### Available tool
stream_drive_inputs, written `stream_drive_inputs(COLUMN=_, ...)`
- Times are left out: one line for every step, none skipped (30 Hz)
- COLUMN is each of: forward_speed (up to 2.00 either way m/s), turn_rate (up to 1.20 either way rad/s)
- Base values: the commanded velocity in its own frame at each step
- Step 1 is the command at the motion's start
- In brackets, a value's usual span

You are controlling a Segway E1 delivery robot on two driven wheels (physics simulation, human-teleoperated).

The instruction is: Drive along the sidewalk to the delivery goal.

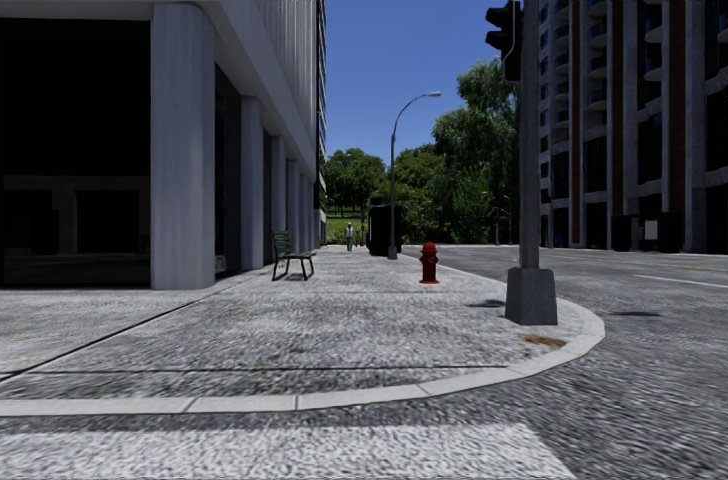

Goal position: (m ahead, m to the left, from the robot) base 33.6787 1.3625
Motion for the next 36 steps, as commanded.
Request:
stream_drive_inputs(forward_speed=1.75, turn_rate=0.0)
stream_drive_inputs(forward_speed=1.75, turn_rate=0.0)
stream_drive_inputs(forward_speed=1.75, turn_rate=0.0)
stream_drive_inputs(forward_speed=1.75, turn_rate=0.0)
stream_drive_inputs(forward_speed=1.75, turn_rate=0.0)
stream_drive_inputs(forward_speed=1.75, turn_rate=0.0)
stream_drive_inputs(forward_speed=1.75, turn_rate=0.0)
stream_drive_inputs(forward_speed=1.75, turn_rate=0.0)
stream_drive_inputs(forward_speed=1.75, turn_rate=0.0)
stream_drive_inputs(forward_speed=1.75, turn_rate=0.0)
stream_drive_inputs(forward_speed=1.75, turn_rate=0.0)
stream_drive_inputs(forward_speed=1.75, turn_rate=0.0)
stream_drive_inputs(forward_speed=1.75, turn_rate=0.0)
stream_drive_inputs(forward_speed=1.75, turn_rate=0.0)
stream_drive_inputs(forward_speed=1.75, turn_rate=0.0)
stream_drive_inputs(forward_speed=1.75, turn_rate=0.0)
stream_drive_inputs(forward_speed=1.75, turn_rate=0.0)
stream_drive_inputs(forward_speed=1.75, turn_rate=0.0)
stream_drive_inputs(forward_speed=1.75, turn_rate=0.0)
stream_drive_inputs(forward_speed=1.75, turn_rate=0.0)
stream_drive_inputs(forward_speed=1.75, turn_rate=0.0)
stream_drive_inputs(forward_speed=1.75, turn_rate=0.0)
stream_drive_inputs(forward_speed=1.75, turn_rate=0.0)
stream_drive_inputs(forward_speed=1.75, turn_rate=0.0)
stream_drive_inputs(forward_speed=1.75, turn_rate=0.0)
stream_drive_inputs(forward_speed=1.75, turn_rate=0.0)
stream_drive_inputs(forward_speed=1.75, turn_rate=0.0)
stream_drive_inputs(forward_speed=1.75, turn_rate=0.0)
stream_drive_inputs(forward_speed=1.75, turn_rate=0.0)
stream_drive_inputs(forward_speed=1.75, turn_rate=0.0)
stream_drive_inputs(forward_speed=1.75, turn_rate=0.0)
stream_drive_inputs(forward_speed=1.75, turn_rate=0.0)
stream_drive_inputs(forward_speed=1.75, turn_rate=0.0)
stream_drive_inputs(forward_speed=1.75, turn_rate=0.0)
stream_drive_inputs(forward_speed=1.75, turn_rate=0.0)
stream_drive_inputs(forward_speed=1.75, turn_rate=0.0)
